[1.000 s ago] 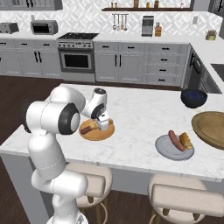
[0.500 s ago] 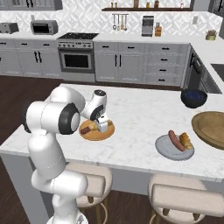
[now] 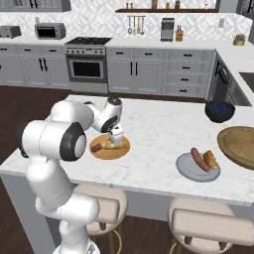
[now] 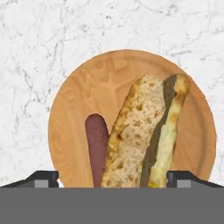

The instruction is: Place one bun and one sausage from the bowl on each plate.

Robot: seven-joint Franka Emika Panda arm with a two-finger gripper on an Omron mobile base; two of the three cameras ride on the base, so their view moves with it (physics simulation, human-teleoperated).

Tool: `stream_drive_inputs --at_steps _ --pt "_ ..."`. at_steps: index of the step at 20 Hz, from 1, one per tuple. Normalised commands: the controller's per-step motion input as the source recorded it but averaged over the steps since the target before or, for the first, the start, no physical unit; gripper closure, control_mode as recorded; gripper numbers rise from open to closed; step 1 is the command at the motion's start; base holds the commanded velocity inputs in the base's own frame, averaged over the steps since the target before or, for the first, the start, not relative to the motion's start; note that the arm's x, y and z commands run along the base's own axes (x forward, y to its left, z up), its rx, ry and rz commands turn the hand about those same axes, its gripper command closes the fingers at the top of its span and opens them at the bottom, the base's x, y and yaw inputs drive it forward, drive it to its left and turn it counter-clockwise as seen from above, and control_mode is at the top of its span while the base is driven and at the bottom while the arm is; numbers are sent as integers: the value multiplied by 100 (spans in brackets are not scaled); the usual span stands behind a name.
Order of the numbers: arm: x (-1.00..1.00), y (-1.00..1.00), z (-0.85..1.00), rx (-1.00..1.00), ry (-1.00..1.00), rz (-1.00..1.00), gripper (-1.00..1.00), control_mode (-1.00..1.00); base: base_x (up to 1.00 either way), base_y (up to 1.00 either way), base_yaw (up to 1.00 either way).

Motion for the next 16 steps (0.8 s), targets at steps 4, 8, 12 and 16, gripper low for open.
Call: stream_drive_inputs --at_steps 4,8,12,16 --pt "-76 28 100 0 -27 5 -100 -100 0 0 0" --pt "-73 29 100 0 -10 14 -100 -100 0 0 0" --pt "-96 14 100 -1 -13 14 -100 -100 0 0 0" --pt "-100 6 100 -6 -8 12 -100 -100 0 0 0"
